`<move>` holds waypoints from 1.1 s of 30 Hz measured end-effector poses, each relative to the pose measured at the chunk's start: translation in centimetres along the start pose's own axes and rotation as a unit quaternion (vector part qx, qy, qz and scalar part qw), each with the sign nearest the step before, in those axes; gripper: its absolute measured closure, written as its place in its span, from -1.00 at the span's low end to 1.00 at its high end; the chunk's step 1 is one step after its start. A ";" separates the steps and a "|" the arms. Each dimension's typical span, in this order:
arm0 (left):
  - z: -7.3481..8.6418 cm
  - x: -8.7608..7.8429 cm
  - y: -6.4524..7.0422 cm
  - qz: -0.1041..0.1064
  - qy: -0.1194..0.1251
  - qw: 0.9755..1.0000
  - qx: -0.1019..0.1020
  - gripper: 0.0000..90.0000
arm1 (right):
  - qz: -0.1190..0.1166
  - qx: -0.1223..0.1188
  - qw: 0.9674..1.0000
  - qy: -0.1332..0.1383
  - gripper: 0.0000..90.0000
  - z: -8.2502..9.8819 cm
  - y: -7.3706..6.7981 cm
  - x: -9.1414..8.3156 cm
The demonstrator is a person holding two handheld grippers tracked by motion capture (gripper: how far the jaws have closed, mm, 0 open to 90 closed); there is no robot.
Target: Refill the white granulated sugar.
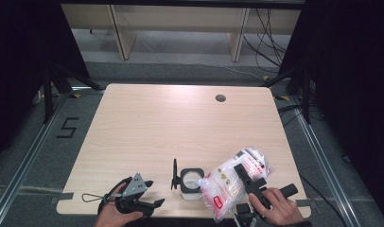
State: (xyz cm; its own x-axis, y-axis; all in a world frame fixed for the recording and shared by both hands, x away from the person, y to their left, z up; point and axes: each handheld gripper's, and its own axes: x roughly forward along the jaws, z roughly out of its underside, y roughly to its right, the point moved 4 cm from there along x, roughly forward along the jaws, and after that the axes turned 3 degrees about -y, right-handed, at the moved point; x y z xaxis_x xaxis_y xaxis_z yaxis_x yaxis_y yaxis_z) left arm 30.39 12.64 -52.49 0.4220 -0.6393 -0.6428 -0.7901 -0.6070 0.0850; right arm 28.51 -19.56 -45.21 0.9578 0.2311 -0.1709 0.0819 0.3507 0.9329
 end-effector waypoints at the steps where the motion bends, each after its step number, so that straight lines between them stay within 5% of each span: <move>1: 0.0 -0.1 -0.1 0.000 -0.004 1.000 0.005 -0.43 | 0.000 0.000 1.000 0.000 0.03 0.0 0.0 0.0; 33: 0.0 0.0 0.0 0.000 0.001 1.000 -0.002 -0.43 | -0.001 0.004 1.000 0.004 0.04 0.1 0.0 0.0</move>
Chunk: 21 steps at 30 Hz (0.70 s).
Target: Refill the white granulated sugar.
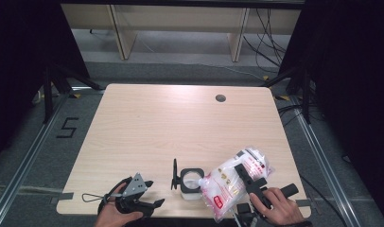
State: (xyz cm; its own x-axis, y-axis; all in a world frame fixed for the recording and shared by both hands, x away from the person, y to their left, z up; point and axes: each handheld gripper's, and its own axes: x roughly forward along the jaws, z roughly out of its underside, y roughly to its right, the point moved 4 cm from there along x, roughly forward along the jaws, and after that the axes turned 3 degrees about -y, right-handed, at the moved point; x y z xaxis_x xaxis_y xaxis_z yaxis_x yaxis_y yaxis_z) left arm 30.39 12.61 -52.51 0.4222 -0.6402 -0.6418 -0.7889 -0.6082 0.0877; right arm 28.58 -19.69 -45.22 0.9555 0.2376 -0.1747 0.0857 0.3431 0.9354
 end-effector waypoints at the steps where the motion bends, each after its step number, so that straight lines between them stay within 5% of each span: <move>1: 0.0 0.0 0.0 -0.002 0.000 1.000 0.003 -0.43 | 0.001 -0.005 1.000 0.004 0.04 0.0 0.1 0.1; 21: 0.0 0.0 0.0 -0.001 0.000 1.000 0.003 -0.43 | 0.000 -0.005 1.000 0.004 0.05 0.0 0.1 0.0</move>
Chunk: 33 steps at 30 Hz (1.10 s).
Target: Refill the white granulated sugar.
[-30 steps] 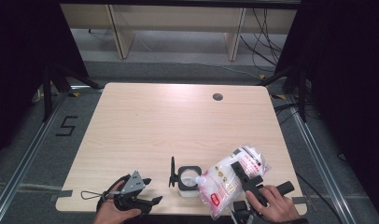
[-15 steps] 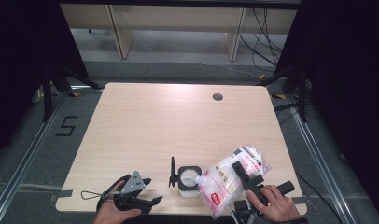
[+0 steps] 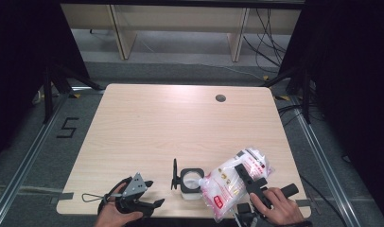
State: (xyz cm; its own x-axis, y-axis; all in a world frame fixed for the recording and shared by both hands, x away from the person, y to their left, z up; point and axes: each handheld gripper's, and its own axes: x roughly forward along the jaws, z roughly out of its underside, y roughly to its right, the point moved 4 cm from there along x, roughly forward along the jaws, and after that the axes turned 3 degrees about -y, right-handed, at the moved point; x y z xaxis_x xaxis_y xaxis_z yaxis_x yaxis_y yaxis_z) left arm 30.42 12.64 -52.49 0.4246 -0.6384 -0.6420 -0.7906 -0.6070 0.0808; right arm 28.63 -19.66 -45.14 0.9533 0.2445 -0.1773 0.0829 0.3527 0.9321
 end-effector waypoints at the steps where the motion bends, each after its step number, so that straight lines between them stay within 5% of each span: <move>1: 0.0 0.0 0.0 0.000 0.000 1.000 0.000 -0.43 | 0.000 0.000 1.000 0.000 0.05 0.0 0.0 0.0; 8: 0.1 -0.1 -0.1 0.001 -0.006 1.000 0.004 -0.43 | 0.001 -0.004 1.000 0.002 0.05 0.0 0.1 0.0; 9: 0.0 -0.1 0.0 0.001 -0.006 1.000 0.004 -0.43 | -0.003 0.010 1.000 -0.007 0.05 0.1 -0.2 -0.1; 14: 0.0 0.0 0.0 0.001 0.000 1.000 -0.003 -0.43 | 0.001 -0.003 1.000 0.001 0.05 0.0 0.1 0.0; 16: 0.0 0.0 0.0 0.000 0.000 1.000 -0.002 -0.43 | -0.004 0.012 1.000 -0.008 0.05 0.1 -0.2 -0.1; 27: 0.0 0.0 0.0 0.002 -0.001 1.000 -0.002 -0.43 | 0.002 -0.006 1.000 0.003 0.05 0.0 0.2 0.0; 33: 0.0 0.0 0.0 0.001 0.001 1.000 -0.004 -0.43 | -0.004 0.015 1.000 -0.008 0.05 0.1 -0.2 -0.2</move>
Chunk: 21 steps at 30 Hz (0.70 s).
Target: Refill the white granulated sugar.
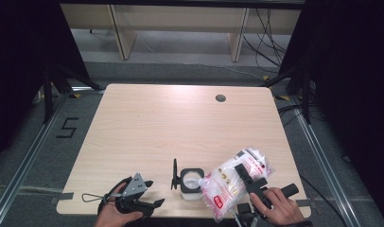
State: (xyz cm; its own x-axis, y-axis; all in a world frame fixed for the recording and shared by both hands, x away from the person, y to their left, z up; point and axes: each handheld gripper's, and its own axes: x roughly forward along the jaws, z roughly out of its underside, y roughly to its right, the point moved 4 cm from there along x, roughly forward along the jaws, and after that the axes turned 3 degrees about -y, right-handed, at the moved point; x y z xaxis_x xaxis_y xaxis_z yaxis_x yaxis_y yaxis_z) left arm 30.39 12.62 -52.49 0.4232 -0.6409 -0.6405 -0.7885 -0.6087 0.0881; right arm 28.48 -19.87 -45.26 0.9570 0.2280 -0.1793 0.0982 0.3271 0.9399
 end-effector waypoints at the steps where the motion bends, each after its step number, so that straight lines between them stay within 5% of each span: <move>1: 0.0 0.0 0.0 0.000 -0.001 1.000 0.000 -0.43 | 0.005 -0.012 1.000 0.007 0.05 -0.1 0.2 0.1; 9: 0.1 0.0 -0.2 -0.006 -0.010 1.000 0.011 -0.43 | 0.006 -0.019 1.000 0.008 0.06 -0.2 0.4 0.1; 21: 0.0 0.0 -0.1 0.000 -0.006 1.000 0.002 -0.43 | 0.008 -0.007 1.000 0.000 0.06 -0.1 0.2 -0.1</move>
State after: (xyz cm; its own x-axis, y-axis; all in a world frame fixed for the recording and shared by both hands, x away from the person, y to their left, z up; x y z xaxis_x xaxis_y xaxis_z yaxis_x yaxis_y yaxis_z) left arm 30.45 12.66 -52.56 0.4176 -0.6350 -0.6499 -0.7904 -0.6066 0.0849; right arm 28.42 -19.69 -45.09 0.9584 0.2332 -0.1645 0.0791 0.3369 0.9382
